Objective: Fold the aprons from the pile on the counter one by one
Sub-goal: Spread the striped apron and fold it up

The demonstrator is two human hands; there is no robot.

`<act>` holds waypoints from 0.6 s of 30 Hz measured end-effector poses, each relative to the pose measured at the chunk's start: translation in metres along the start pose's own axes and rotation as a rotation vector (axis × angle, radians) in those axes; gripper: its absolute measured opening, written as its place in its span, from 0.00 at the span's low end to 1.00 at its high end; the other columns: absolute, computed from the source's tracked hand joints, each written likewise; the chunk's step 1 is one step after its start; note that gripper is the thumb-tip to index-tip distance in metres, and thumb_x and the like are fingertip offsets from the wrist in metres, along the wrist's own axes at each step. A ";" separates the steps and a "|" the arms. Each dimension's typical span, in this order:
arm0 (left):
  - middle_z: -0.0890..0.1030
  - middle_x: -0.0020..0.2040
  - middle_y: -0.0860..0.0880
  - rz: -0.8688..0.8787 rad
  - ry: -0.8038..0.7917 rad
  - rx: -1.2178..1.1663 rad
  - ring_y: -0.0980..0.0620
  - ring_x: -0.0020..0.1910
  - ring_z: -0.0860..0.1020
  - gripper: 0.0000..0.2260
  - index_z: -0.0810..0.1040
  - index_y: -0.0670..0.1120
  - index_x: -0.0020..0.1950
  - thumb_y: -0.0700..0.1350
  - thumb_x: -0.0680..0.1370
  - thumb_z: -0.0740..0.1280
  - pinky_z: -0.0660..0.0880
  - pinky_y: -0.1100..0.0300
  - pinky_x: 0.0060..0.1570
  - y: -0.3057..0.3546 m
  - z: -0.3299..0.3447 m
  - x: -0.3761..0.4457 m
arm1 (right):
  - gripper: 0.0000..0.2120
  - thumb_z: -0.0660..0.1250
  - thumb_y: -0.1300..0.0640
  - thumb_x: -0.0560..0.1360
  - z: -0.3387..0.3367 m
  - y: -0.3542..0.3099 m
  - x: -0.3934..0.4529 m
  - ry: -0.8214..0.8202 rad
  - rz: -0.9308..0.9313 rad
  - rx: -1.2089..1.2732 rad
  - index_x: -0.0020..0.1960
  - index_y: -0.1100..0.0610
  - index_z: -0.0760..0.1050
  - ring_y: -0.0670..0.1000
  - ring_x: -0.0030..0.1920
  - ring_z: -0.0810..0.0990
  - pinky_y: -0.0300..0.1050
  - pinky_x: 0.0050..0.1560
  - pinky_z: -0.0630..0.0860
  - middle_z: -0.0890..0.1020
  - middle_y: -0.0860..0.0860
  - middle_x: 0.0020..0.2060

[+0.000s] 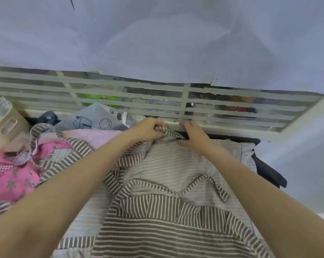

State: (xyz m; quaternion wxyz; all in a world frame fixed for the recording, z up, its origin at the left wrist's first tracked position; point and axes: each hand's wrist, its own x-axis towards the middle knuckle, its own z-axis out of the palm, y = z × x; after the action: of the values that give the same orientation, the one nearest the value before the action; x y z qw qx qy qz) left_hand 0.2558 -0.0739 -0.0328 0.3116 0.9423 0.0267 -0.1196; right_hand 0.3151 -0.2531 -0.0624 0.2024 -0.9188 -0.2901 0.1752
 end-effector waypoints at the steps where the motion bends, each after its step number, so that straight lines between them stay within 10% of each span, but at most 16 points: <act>1: 0.76 0.44 0.50 0.053 -0.054 -0.074 0.57 0.36 0.71 0.09 0.78 0.47 0.54 0.37 0.75 0.67 0.66 0.70 0.32 0.004 -0.008 -0.009 | 0.30 0.69 0.52 0.74 0.000 -0.004 0.004 -0.027 -0.032 -0.043 0.73 0.56 0.62 0.57 0.70 0.63 0.53 0.69 0.64 0.64 0.55 0.71; 6: 0.77 0.36 0.61 0.128 -0.102 -0.345 0.63 0.32 0.72 0.14 0.75 0.50 0.49 0.31 0.73 0.65 0.68 0.71 0.35 0.015 -0.041 -0.055 | 0.09 0.65 0.55 0.76 0.000 -0.016 0.009 0.066 -0.011 -0.136 0.39 0.55 0.70 0.57 0.53 0.73 0.45 0.49 0.66 0.75 0.55 0.46; 12: 0.76 0.38 0.53 -0.031 -0.071 -0.494 0.53 0.36 0.70 0.14 0.70 0.48 0.51 0.31 0.72 0.64 0.68 0.61 0.39 0.008 -0.063 -0.075 | 0.04 0.60 0.63 0.79 -0.045 -0.026 -0.001 0.433 0.172 0.506 0.45 0.58 0.69 0.50 0.38 0.78 0.41 0.40 0.73 0.79 0.53 0.42; 15: 0.72 0.42 0.49 -0.155 -0.126 -0.298 0.55 0.36 0.68 0.14 0.68 0.46 0.55 0.37 0.73 0.67 0.67 0.64 0.35 0.015 -0.062 -0.078 | 0.01 0.61 0.61 0.79 -0.051 -0.035 -0.011 0.107 0.097 0.504 0.50 0.57 0.69 0.46 0.25 0.76 0.35 0.24 0.70 0.78 0.51 0.41; 18: 0.72 0.45 0.53 -0.181 -0.231 0.033 0.55 0.41 0.72 0.17 0.71 0.47 0.57 0.51 0.72 0.72 0.74 0.61 0.41 0.026 -0.062 -0.077 | 0.16 0.63 0.61 0.75 -0.036 -0.042 -0.021 -0.258 -0.068 0.023 0.62 0.52 0.68 0.52 0.41 0.77 0.42 0.37 0.77 0.76 0.53 0.52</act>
State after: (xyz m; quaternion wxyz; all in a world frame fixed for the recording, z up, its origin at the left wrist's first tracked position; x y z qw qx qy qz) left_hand 0.1971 -0.0562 0.0492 0.2851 0.9210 0.0737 -0.2551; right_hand 0.2956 -0.2439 -0.0070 0.1796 -0.8759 -0.3426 0.2884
